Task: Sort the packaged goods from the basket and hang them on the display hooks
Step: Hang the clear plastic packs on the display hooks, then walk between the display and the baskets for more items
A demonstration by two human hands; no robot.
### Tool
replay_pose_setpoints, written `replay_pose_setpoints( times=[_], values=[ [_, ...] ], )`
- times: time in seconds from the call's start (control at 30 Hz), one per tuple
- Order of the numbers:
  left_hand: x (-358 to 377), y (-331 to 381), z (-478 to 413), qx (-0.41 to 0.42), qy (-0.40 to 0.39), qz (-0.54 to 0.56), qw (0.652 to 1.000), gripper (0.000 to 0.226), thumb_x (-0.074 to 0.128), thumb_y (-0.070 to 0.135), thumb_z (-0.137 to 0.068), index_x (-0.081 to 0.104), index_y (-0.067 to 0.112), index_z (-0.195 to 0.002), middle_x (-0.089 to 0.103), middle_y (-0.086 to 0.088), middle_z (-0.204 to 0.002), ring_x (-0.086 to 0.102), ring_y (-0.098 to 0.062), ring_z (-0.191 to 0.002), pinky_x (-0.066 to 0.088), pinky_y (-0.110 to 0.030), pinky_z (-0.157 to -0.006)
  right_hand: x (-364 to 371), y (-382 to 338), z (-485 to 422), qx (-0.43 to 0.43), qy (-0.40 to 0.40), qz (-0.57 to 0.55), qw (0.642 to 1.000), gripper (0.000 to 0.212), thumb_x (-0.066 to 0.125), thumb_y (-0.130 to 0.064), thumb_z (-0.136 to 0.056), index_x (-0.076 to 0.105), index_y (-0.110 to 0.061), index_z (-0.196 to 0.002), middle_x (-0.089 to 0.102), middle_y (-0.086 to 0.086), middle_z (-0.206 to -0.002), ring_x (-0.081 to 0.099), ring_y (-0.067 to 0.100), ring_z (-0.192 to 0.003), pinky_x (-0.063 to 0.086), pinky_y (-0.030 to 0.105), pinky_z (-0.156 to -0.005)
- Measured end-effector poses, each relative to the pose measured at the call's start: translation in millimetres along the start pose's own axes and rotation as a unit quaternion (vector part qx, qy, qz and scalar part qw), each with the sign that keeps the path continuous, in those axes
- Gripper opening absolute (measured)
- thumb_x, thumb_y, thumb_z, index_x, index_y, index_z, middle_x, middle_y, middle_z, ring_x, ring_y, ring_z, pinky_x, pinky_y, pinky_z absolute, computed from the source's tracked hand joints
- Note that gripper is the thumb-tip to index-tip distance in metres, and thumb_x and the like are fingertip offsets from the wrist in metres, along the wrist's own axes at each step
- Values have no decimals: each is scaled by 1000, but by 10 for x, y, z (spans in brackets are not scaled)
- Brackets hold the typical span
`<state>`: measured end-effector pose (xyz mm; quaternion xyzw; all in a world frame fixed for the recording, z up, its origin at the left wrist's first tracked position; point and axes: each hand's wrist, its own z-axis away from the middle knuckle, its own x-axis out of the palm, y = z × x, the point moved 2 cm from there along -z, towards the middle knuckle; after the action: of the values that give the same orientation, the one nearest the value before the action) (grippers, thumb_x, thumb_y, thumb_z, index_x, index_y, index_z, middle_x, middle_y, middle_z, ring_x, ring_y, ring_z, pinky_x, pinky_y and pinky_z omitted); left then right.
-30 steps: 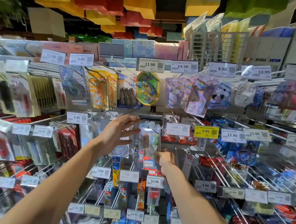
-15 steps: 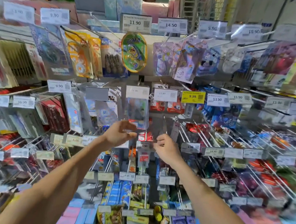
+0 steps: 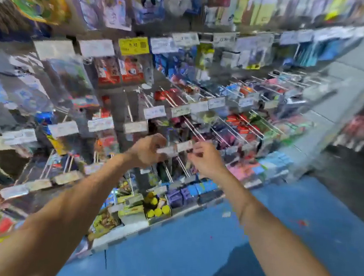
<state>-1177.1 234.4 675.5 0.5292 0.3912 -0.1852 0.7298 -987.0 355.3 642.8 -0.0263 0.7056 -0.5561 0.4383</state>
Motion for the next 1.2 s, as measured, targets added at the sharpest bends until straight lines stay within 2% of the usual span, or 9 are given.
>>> replay_pose_setpoints(
  times=[0.13, 0.33, 0.43, 0.53, 0.7, 0.83, 0.97, 1.1, 1.2],
  values=[
    [867, 638, 22, 75, -76, -65, 992, 56, 78, 30, -90, 57, 12, -139, 61, -8, -137, 61, -29, -122, 51, -42, -104, -610, 669, 917, 85, 29, -1, 996, 42, 72, -23, -94, 59, -4, -129, 62, 6, -120, 59, 19, -108, 46, 31, -90],
    [2340, 1769, 353, 171, -215, -73, 959, 59, 81, 28, -88, 56, 9, -139, 59, -5, -135, 61, -25, -119, 50, -37, -101, -1371, 1694, 2483, 216, 161, 27, 963, 29, 75, -25, -89, 66, -9, -112, 67, 6, -110, 64, 21, -103, 48, 30, -85],
    [3081, 2337, 554, 223, -262, -69, 936, 66, 87, 35, -76, 60, 11, -131, 60, -6, -128, 61, -26, -108, 50, -34, -93, -1767, 2082, 3308, 284, 235, 4, 930, 36, 77, -20, -89, 64, 0, -116, 67, 14, -109, 64, 27, -103, 46, 36, -92],
    [3800, 2987, 853, 299, -325, -91, 893, 55, 82, 25, -87, 58, 13, -135, 57, -1, -135, 61, -23, -110, 46, -28, -89, -2099, 2426, 4180, 366, 291, -1, 884, 34, 75, -20, -89, 63, -1, -115, 68, 14, -107, 64, 31, -104, 49, 43, -96],
    [4914, 4039, 1576, 406, -427, -115, 800, 66, 85, 30, -83, 56, 10, -139, 55, -1, -135, 59, -27, -119, 48, -43, -105, -2470, 2756, 5638, 471, 415, -28, 778, 36, 75, -22, -90, 62, -2, -118, 67, 12, -110, 63, 28, -102, 48, 39, -95],
    [5656, 4674, 2296, 484, -490, -152, 709, 60, 77, 18, -92, 52, 4, -144, 50, -14, -149, 57, -35, -127, 46, -40, -108, -2539, 2730, 6648, 533, 487, -55, 690, 40, 72, -27, -93, 60, -3, -123, 63, 7, -113, 59, 24, -102, 40, 27, -79],
    [6203, 5174, 3142, 534, -542, -169, 627, 60, 75, 24, -94, 48, 11, -147, 53, -8, -142, 57, -26, -123, 48, -33, -94, -2426, 2608, 7559, 568, 564, -74, 595, 43, 72, -30, -92, 59, -1, -120, 64, 16, -119, 62, 33, -108, 51, 44, -92],
    [6599, 5465, 4078, 588, -580, -200, 527, 59, 74, 29, -94, 48, 16, -146, 47, -4, -150, 53, -27, -132, 48, -41, -104, -2058, 2337, 8356, 604, 611, -96, 502, 49, 67, -33, -96, 57, 7, -121, 62, 29, -122, 62, 42, -108, 51, 50, -88],
    [6864, 5576, 5022, 612, -621, -212, 440, 51, 71, 23, -97, 47, 18, -142, 47, -1, -145, 60, -24, -115, 49, -42, -102, -1656, 2161, 9028, 631, 650, -113, 408, 44, 67, -34, -95, 59, 2, -120, 64, 23, -118, 62, 39, -108, 50, 49, -94]
  ],
)
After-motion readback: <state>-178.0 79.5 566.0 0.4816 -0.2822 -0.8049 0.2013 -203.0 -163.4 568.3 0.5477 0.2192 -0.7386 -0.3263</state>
